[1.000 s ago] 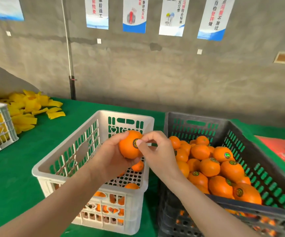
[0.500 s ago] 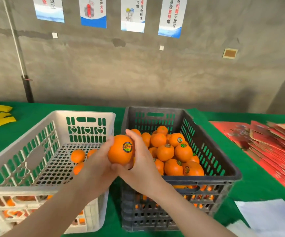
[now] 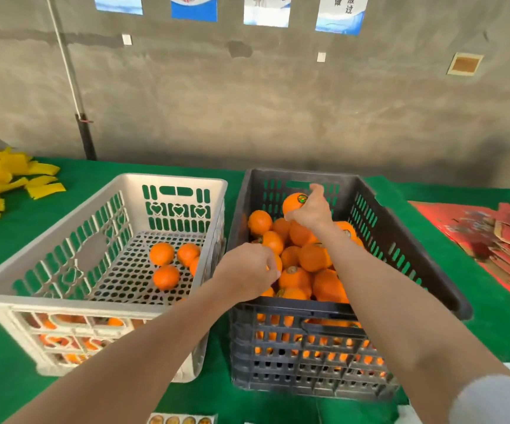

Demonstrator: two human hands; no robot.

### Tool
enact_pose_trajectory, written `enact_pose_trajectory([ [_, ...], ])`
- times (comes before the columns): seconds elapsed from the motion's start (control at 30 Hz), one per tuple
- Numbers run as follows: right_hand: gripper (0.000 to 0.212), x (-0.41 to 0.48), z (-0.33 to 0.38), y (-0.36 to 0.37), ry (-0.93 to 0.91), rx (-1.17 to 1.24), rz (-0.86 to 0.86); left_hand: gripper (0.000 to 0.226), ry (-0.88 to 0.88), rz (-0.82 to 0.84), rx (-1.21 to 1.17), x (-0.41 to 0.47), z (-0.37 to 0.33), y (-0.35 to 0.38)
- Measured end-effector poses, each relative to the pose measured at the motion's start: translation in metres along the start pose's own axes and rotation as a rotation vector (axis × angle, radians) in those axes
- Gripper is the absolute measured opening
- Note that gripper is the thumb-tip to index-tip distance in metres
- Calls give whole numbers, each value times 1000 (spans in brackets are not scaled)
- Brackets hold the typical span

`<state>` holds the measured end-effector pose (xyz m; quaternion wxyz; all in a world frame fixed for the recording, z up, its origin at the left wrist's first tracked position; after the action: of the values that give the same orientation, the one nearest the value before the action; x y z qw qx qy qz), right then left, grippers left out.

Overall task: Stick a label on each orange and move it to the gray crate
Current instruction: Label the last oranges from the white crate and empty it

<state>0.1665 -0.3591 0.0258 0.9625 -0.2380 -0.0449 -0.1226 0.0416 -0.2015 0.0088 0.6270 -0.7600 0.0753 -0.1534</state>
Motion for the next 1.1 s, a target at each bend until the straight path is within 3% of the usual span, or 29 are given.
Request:
enact_pose_trajectory([
  [0.23,100,30,-31,42,-28,-298,55,8,-7,-70,-72,2,5,2],
  [0.37,87,17,-8,35,-91,-355,46,11,2,-83,-94,2,4,1],
  [0.43,72,-7,21,21,-206,-231,30,13,20,-90,-95,2,4,-1],
  [0.57,21,-109,71,-17,-684,262,-5,12,38,-161,-122,-3,1,-10],
  [0.63,5,-170,66,-25,-850,372,132,19,51,-208,-126,-8,0,-13],
  [0.67,9,-197,55,-24,-869,353,256,19,63,-223,-151,-9,1,-13],
  [0.73,20,-234,19,-11,-748,219,528,10,38,-253,-215,-11,3,-11],
  [0.87,32,-260,-88,35,-253,-328,953,14,-7,-282,-223,-20,3,-11],
  [0.93,35,-265,-127,47,-74,-476,987,15,1,-268,-179,-29,-2,-12],
  [1.0,43,-269,-148,55,-12,-557,984,17,7,-279,-165,-43,-7,-13],
  [1.1,40,-273,-156,66,4,-499,938,24,61,-486,-96,-82,-16,-13],
])
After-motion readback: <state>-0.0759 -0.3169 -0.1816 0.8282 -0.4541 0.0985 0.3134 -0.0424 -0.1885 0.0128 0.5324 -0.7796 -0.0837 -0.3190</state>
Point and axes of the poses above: each hand's wrist, its own x-axis towards the middle knuckle, its own y-axis out of the palm, z = x × y, the point moved 3 cm from there along x, towards the middle knuckle, and after that the axes turned 15 degrees about x, right-handed, at the moved point
